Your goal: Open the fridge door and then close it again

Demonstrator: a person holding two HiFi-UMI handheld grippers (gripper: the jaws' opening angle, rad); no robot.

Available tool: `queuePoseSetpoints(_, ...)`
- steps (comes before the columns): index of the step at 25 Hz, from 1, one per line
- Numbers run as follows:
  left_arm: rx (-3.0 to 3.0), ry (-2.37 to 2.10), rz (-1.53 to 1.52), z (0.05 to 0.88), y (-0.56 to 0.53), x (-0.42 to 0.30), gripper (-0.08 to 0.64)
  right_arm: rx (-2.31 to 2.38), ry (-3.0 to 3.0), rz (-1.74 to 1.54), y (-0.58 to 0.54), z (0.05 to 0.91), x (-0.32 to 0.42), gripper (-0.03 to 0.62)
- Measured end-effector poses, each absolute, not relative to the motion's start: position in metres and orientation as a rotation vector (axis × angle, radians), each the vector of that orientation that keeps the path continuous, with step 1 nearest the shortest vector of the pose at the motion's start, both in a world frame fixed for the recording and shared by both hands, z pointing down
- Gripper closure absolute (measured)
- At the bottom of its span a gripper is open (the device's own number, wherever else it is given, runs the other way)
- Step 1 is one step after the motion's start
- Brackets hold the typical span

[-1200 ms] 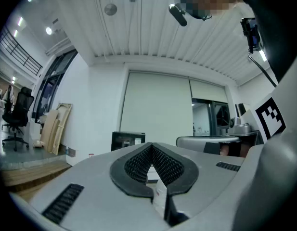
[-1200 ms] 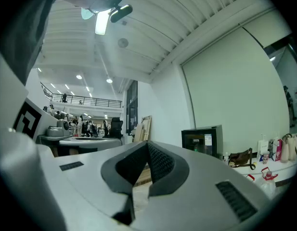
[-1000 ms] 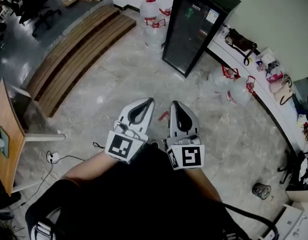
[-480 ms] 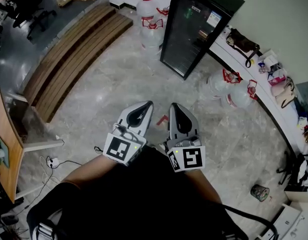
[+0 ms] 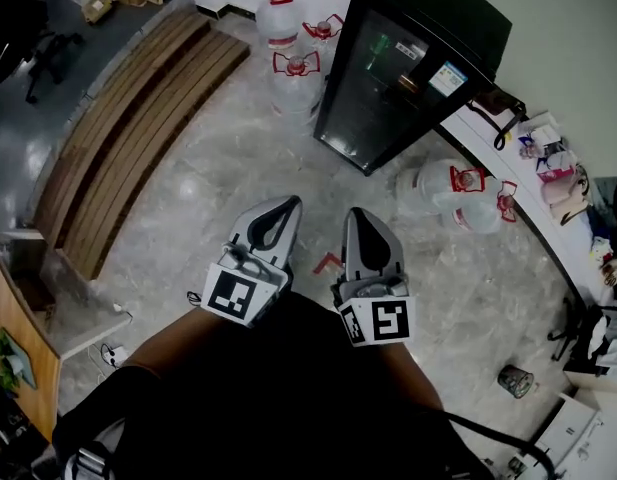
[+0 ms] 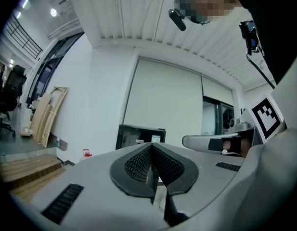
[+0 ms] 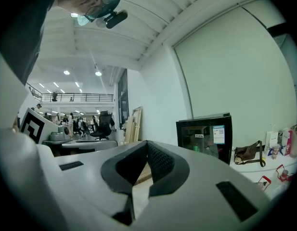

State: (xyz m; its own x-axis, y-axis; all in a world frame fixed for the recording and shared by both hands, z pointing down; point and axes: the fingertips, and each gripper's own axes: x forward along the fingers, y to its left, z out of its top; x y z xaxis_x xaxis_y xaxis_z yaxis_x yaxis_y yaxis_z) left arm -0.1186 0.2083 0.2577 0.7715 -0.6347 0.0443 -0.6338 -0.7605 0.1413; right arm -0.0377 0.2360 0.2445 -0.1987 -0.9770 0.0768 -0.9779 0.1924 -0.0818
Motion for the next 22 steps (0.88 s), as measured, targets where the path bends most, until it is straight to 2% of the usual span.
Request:
queuePoseSetpoints(11, 2.78, -1.025, 0.065, 0.272, 0.079, -0.113, 0.554, 1.941, -2.442, 0.261, 0.107, 0.255, -0.041, 0.577)
queuePoseSetpoints(22, 2.779, -1.065, 0.118, 0.294, -0.032, -0.03, 0.552, 1.878, -2.517, 0.282, -0.009, 0.275, 0.029, 0.577)
